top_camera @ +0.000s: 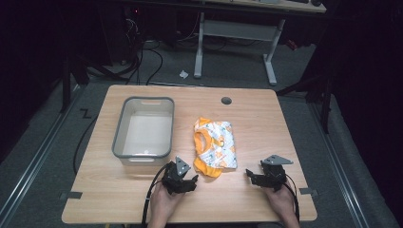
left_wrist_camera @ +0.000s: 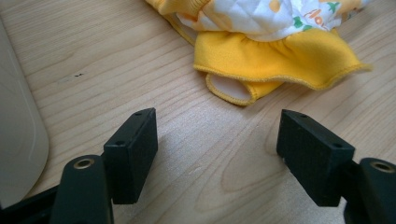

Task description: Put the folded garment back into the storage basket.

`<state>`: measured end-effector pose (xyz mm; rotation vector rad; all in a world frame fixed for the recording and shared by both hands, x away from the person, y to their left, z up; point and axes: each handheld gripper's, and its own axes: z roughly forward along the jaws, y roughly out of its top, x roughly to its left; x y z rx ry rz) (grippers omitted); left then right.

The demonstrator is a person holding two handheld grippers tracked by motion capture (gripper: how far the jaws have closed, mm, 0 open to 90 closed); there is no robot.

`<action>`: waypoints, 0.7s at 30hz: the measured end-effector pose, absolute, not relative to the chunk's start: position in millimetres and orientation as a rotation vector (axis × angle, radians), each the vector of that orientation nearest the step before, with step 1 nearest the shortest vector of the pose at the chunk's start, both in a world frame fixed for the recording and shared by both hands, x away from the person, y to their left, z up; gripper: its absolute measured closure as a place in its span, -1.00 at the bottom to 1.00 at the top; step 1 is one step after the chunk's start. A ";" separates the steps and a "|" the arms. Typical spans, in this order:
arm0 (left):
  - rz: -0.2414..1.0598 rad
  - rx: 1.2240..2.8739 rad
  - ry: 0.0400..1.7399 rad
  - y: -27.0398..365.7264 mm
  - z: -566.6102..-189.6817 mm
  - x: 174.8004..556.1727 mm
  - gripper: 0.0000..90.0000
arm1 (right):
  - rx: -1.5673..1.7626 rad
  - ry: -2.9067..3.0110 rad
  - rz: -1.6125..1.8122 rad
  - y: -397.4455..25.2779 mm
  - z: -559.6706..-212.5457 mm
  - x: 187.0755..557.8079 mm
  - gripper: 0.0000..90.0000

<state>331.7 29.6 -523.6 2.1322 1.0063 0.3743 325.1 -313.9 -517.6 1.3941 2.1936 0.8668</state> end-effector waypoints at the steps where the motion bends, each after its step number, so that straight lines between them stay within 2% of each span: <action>1: 0.374 2.132 1.007 29.7 -523.6 331.7 -0.35 | 1.394 2.194 0.867 -313.9 -517.6 325.1 -0.45; 21: 0.375 2.134 1.012 29.7 -523.4 331.6 -0.36 | 1.395 2.192 0.867 -313.8 -517.6 325.0 -0.45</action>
